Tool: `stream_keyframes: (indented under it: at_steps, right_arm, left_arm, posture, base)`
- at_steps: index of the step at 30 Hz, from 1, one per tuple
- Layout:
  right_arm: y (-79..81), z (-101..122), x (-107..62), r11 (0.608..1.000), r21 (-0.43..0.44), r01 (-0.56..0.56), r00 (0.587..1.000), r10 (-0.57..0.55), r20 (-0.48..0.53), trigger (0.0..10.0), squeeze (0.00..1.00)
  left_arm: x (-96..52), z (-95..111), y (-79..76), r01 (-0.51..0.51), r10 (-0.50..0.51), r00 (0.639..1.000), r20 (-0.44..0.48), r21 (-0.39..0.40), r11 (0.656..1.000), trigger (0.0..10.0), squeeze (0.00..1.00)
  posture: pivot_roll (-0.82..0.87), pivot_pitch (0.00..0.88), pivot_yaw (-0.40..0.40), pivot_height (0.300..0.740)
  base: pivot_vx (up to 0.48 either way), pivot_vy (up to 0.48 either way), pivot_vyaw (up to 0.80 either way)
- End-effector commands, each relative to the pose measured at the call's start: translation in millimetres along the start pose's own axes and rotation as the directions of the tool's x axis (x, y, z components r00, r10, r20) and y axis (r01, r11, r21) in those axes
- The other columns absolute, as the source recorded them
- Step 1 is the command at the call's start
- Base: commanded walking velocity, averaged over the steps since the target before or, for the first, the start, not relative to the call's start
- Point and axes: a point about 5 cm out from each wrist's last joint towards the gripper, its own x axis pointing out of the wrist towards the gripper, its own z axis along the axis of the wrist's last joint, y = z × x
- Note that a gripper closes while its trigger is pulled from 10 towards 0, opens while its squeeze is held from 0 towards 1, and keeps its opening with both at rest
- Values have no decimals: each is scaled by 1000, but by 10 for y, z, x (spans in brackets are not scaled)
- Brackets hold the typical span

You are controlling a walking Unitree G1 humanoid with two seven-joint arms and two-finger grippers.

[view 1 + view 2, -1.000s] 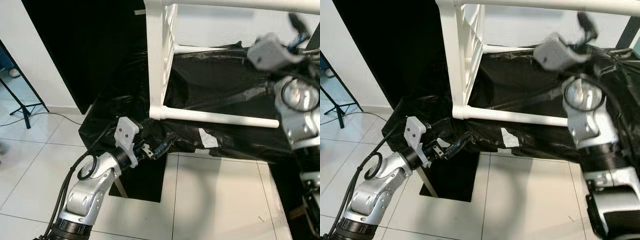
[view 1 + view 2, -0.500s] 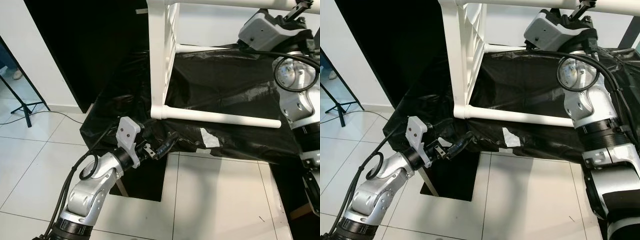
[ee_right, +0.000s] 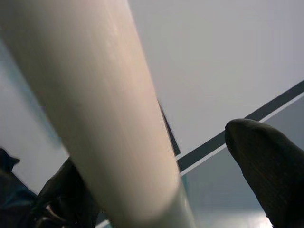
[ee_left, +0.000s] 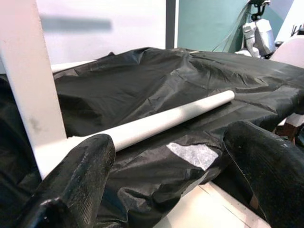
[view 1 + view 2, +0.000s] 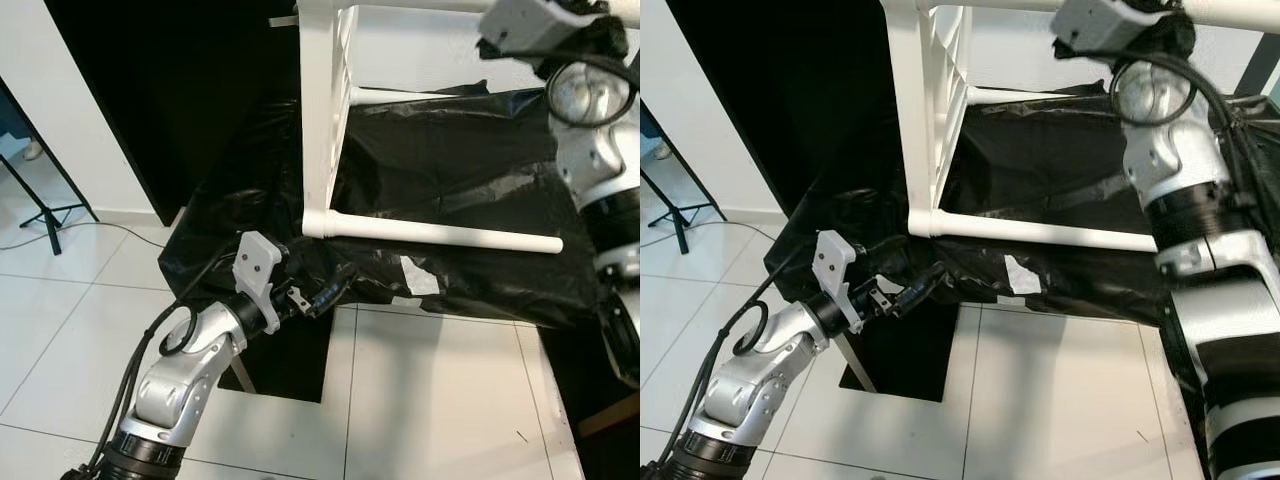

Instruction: Building children table

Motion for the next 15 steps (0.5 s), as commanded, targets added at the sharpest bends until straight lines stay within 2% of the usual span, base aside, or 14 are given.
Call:
stream_keyframes:
  at_steps: [1, 2, 3, 4, 6, 7, 13, 15]
  right_arm:
    - [53, 13, 32, 999, -8, -46, 999, 46, -8, 10000, 0]
    - [53, 13, 32, 999, -8, -46, 999, 46, -8, 10000, 0]
    - [54, 21, 64, 998, -13, -61, 998, 61, -14, 7686, 0]
    - [56, 25, 89, 997, -16, -78, 997, 78, -21, 2863, 0]
    - [58, 27, 103, 996, -20, -90, 996, 89, -25, 2863, 0]
    - [74, 30, 113, 993, -26, -112, 993, 112, -28, 0, 0]
    - [113, 58, 129, 988, 2, -154, 987, 154, -32, 0, 0]
    - [96, 71, 141, 989, 54, -140, 989, 142, -43, 0, 0]
  left_arm:
    - [-8, -28, 6, 25, -24, 999, -25, 4, 1000, 10000, 0]
    - [-8, -28, 6, 25, -24, 999, -25, 4, 1000, 10000, 0]
    - [-7, -32, 8, 21, -21, 999, -25, 0, 1000, 10000, 0]
    - [-4, -39, 7, 18, -18, 999, -27, 0, 1000, 10000, 0]
    - [-3, -43, 7, 17, -17, 999, -29, 0, 1000, 10000, 0]
    - [-1, -46, 3, 15, -15, 999, -28, -1, 1000, 10000, 0]
    - [5, -51, -1, 2, -2, 1000, -24, -9, 1000, 10000, 0]
    - [8, -58, -10, -1, 1, 1000, -24, -11, 1000, 10000, 0]
  posture:
    - [19, 0, 33, 740]
    - [19, 0, 33, 740]
    - [17, 0, 34, 740]
    - [16, 0, 32, 740]
    - [16, 0, 32, 740]
    - [14, 0, 29, 740]
    - [9, 0, 27, 740]
    - [5, 0, 25, 740]
  base:
    - [0, 0, 0]
    - [0, 0, 0]
    - [0, 0, 0]
    - [0, 0, 0]
    - [0, 0, 0]
    - [0, 0, 0]
    - [0, 0, 0]
    - [0, 0, 0]
